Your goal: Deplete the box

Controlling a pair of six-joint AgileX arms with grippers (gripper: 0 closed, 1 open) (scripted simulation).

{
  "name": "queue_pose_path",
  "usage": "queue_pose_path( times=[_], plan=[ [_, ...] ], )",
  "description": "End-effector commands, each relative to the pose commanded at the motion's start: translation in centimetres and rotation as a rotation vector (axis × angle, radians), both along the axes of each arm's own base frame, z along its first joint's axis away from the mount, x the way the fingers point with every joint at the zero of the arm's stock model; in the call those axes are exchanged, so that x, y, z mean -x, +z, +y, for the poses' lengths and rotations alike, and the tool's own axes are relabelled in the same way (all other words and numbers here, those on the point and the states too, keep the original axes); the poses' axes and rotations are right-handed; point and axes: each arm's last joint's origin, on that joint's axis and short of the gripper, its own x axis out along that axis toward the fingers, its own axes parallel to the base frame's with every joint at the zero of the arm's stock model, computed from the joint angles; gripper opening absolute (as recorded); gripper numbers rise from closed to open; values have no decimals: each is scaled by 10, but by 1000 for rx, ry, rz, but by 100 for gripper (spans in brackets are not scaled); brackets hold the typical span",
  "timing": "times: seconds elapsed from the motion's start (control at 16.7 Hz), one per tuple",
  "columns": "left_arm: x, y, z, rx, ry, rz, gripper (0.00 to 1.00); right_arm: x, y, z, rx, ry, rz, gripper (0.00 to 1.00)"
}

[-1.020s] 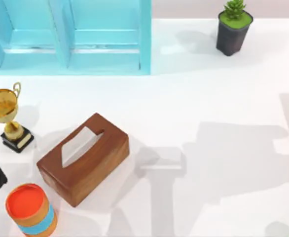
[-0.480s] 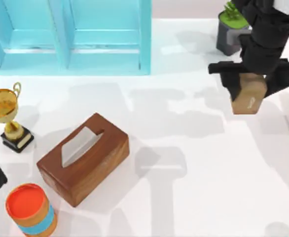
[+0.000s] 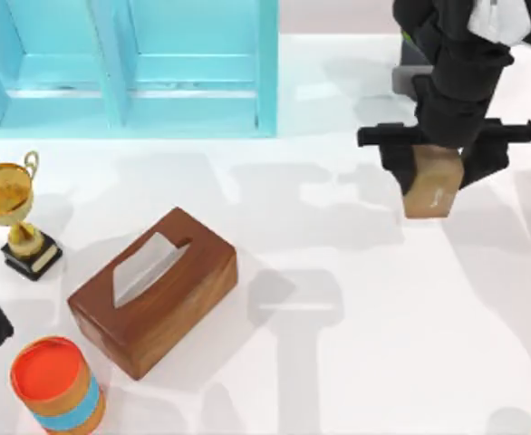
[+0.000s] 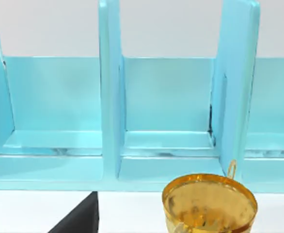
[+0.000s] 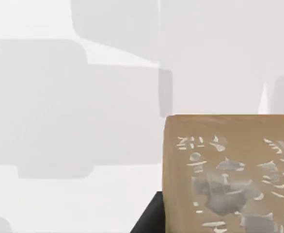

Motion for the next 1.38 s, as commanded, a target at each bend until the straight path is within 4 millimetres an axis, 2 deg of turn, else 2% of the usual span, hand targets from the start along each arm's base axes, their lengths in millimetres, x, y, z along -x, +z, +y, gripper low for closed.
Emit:
queue_pose_path(
  times=[0.3, 0.54, 1.32, 1.38],
  plan=[
    [0, 0, 0, 0, 0, 0, 100, -1, -36, 1, 0, 2, -9, 0],
    [0, 0, 0, 0, 0, 0, 100, 0, -39, 1, 1, 1, -6, 0],
    [0, 0, 0, 0, 0, 0, 100, 0, -39, 1, 1, 1, -6, 98],
    [0, 0, 0, 0, 0, 0, 100, 0, -39, 1, 1, 1, -6, 100]
  ],
)
